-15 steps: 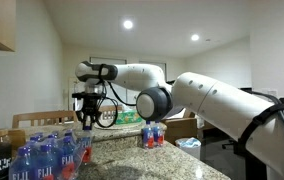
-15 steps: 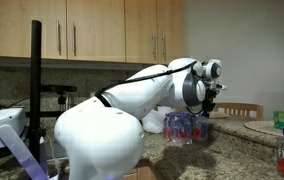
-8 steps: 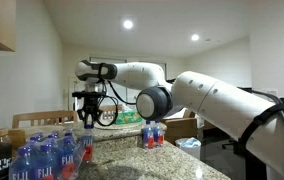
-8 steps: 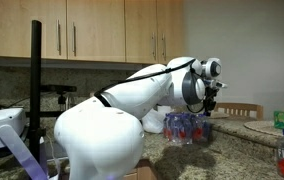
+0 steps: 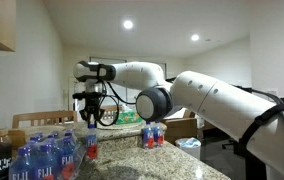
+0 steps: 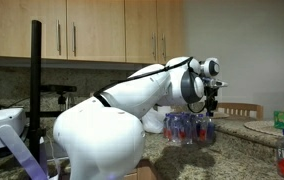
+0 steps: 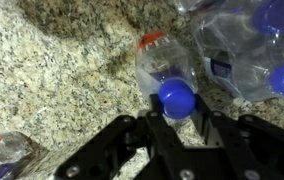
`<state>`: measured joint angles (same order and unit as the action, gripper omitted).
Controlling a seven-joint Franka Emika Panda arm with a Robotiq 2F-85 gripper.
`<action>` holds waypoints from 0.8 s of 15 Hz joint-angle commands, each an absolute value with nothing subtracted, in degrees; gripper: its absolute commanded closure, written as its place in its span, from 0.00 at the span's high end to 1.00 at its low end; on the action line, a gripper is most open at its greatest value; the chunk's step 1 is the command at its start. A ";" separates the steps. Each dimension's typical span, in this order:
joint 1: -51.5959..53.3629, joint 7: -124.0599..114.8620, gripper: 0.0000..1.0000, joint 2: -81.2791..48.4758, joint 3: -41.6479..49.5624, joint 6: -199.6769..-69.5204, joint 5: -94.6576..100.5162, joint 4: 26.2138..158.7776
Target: Move the water bottles to the left
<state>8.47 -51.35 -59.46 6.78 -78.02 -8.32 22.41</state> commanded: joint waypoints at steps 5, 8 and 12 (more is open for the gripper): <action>11.27 -51.32 0.09 -58.59 9.46 -79.77 -4.53 24.13; 10.84 -49.95 0.09 -59.05 9.05 -81.41 -5.02 23.65; 10.54 -49.60 0.09 -59.86 9.06 -85.44 -5.05 23.14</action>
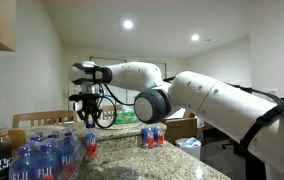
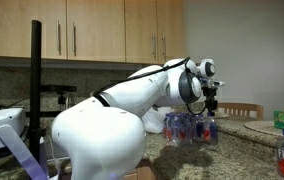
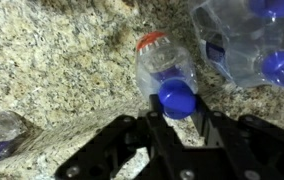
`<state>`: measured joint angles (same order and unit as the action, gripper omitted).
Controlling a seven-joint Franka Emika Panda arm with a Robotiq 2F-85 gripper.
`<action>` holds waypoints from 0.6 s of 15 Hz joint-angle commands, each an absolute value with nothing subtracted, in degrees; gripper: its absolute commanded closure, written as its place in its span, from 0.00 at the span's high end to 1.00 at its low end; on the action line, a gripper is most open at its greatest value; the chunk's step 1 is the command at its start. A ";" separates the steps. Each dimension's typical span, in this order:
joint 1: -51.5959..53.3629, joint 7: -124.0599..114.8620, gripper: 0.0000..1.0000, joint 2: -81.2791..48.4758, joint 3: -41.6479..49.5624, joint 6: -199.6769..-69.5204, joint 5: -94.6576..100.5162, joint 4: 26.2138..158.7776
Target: Move the water bottles to the left
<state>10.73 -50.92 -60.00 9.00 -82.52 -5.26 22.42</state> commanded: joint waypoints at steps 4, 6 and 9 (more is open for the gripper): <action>10.48 -48.94 0.09 -59.99 8.67 -87.19 -5.40 23.76; 10.55 -48.98 0.09 -60.01 8.75 -86.69 -5.30 24.19; 10.32 -48.75 0.09 -60.31 8.57 -86.58 -5.53 24.34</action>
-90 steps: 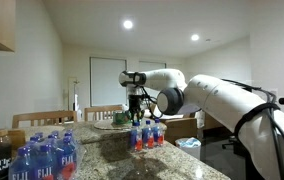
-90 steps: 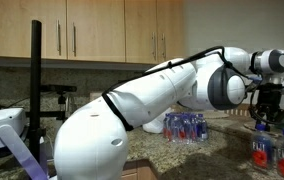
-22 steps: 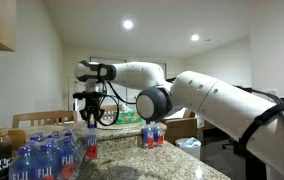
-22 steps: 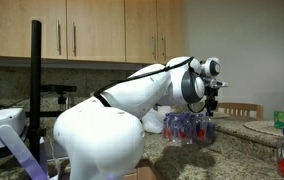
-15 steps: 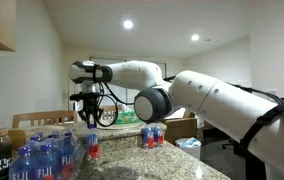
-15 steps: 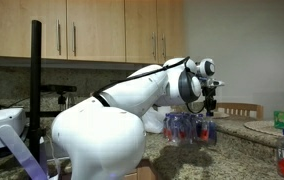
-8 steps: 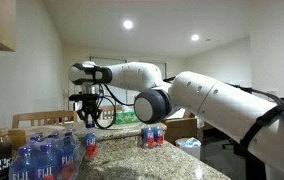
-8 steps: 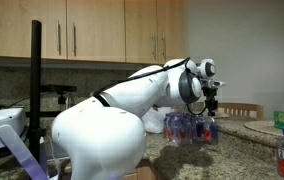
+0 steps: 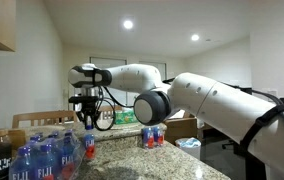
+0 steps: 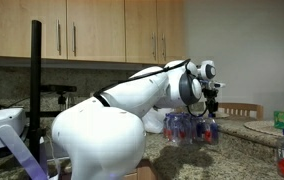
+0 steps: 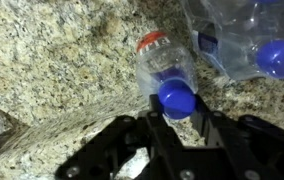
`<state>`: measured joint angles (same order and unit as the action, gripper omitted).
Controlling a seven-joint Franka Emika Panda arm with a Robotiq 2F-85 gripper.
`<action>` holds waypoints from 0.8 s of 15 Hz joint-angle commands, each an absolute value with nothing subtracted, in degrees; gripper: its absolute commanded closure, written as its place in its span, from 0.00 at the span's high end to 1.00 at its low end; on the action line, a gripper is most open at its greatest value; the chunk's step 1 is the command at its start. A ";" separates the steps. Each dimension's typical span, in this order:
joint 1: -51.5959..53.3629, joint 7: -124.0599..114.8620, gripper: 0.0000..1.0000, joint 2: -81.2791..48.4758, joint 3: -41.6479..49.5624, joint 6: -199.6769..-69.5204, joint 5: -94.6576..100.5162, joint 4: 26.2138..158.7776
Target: Move the water bottles to the left
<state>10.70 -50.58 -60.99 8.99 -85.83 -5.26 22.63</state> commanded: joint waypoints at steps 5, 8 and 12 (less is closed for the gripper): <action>10.08 -48.12 0.09 -60.79 8.39 -87.22 -5.74 23.93; 10.09 -47.84 0.65 -60.61 8.32 -86.76 -5.79 24.14; 10.10 -47.63 0.90 -60.53 8.20 -86.50 -5.84 24.30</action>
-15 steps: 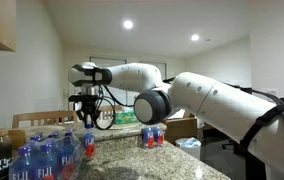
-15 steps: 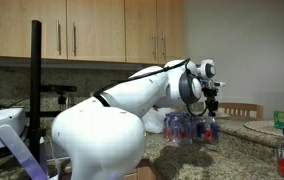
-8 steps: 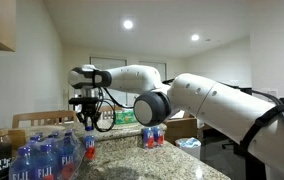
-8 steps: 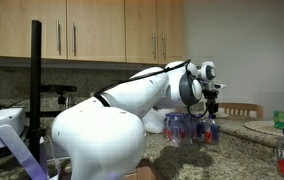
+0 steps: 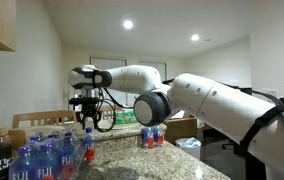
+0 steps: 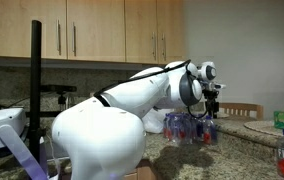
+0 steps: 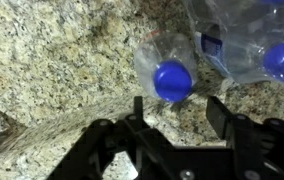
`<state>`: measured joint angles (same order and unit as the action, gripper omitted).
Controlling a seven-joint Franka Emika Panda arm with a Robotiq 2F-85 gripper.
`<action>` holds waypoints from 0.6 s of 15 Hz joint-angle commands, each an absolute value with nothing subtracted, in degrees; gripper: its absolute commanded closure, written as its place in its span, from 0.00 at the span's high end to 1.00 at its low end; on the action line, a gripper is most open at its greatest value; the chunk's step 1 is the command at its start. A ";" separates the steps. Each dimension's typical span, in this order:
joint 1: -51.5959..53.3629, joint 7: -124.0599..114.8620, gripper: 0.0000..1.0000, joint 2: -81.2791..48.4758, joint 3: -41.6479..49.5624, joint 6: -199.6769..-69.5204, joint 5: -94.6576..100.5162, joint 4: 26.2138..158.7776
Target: Move the water bottles to the left
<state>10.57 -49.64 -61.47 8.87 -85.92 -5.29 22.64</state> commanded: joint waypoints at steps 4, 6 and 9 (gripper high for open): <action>10.02 -47.60 1.00 -60.45 8.11 -86.36 -5.88 24.32; 9.93 -47.28 1.00 -60.18 7.84 -85.57 -6.12 24.57; 9.69 -47.00 1.00 -59.71 7.47 -84.28 -6.26 24.68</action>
